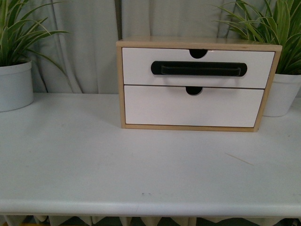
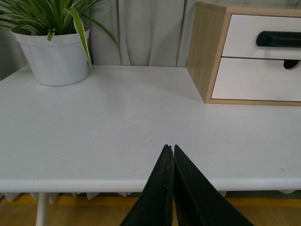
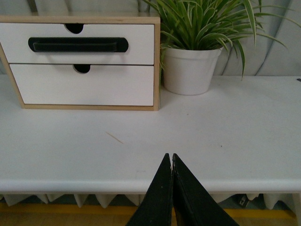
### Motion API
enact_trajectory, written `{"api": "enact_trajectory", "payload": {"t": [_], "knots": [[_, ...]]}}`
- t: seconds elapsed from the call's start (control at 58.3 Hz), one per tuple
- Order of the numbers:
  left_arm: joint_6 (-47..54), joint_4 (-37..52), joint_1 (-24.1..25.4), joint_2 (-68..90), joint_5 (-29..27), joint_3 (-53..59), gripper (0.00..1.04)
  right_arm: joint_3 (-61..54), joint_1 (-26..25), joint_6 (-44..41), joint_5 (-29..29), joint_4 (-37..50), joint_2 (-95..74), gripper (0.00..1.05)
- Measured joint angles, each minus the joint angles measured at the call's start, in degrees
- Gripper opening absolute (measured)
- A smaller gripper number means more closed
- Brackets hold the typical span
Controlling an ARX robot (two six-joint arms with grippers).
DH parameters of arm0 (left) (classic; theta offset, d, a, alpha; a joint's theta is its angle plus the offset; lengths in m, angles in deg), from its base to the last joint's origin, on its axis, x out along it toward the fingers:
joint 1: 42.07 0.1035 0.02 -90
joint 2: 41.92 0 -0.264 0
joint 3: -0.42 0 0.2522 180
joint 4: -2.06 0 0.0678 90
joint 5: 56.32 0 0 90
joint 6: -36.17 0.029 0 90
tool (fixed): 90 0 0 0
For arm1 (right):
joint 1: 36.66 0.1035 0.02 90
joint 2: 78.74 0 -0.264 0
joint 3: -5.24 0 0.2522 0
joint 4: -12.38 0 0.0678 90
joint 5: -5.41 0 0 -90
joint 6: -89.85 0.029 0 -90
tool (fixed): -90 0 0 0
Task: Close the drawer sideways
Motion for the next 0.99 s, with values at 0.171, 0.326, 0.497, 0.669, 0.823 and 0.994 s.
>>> {"api": "enact_trajectory", "payload": {"t": [0.171,0.326,0.497,0.669,0.823,0.994], "knots": [[0.15,-10.38,8.00,-9.99,7.78,-0.02,0.04,-1.22,0.00,0.07,-0.02,-0.02,0.83,0.01],[0.17,-10.64,8.70,-10.23,8.57,-0.02,0.04,-1.22,0.04,0.07,0.00,0.02,0.92,0.01],[0.15,-10.64,8.76,-10.25,8.55,-0.02,0.04,-1.22,0.04,0.07,-0.02,0.02,0.92,0.01],[0.17,-10.64,8.79,-10.25,8.55,-0.02,0.04,-1.22,0.04,0.07,-0.02,0.02,0.92,0.01],[0.15,-10.64,8.79,-10.25,8.57,-0.02,0.07,-1.22,0.04,0.04,-0.02,0.02,0.92,0.02],[0.15,-10.64,8.81,-10.25,8.55,-0.02,0.38,-1.22,0.04,0.07,0.00,0.02,0.92,0.32]]}}
